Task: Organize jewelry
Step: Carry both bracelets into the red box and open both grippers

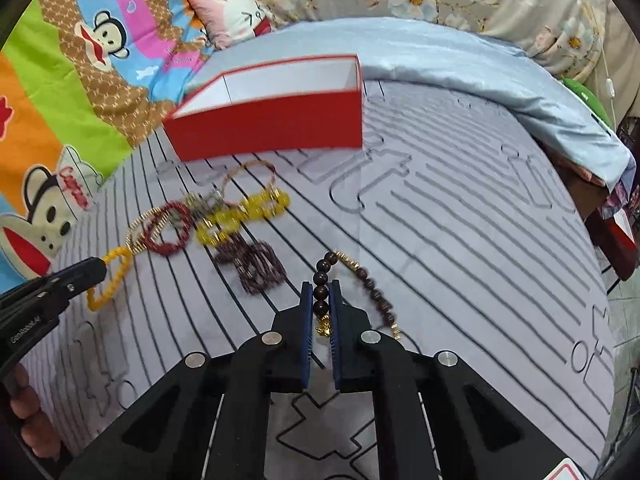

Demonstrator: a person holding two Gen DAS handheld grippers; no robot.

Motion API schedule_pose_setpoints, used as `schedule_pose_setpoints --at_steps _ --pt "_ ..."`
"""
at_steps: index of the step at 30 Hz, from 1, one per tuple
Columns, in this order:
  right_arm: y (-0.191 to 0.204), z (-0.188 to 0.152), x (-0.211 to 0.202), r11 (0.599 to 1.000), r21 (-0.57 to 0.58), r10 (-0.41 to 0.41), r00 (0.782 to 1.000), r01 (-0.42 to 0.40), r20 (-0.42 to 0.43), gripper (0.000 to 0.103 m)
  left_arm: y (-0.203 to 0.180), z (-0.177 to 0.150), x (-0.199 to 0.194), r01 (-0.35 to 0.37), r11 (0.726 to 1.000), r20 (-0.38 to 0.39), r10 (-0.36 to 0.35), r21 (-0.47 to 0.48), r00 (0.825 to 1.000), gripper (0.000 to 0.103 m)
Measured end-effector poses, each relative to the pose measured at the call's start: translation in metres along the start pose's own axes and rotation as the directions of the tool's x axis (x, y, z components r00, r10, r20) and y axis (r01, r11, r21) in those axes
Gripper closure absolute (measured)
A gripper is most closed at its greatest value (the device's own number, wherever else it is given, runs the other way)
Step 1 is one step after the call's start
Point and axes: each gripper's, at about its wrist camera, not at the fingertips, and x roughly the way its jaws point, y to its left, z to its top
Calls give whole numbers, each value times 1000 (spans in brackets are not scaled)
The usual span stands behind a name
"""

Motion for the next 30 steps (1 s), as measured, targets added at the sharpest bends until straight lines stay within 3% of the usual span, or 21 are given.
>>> schedule_pose_setpoints --at_steps 6,14,23,30 --pt "4 44 -27 999 -1 55 994 -55 91 96 0 35 -18 15 1000 64 -16 15 998 96" --pt "11 116 -28 994 -30 106 980 -102 170 96 -8 113 -17 52 997 149 -59 53 987 96" --pt "-4 199 40 995 -10 103 981 -103 164 96 -10 208 56 29 994 161 -45 101 986 96" --pt "-13 235 103 997 11 71 989 -73 127 96 -7 241 130 -17 992 110 3 124 994 96"
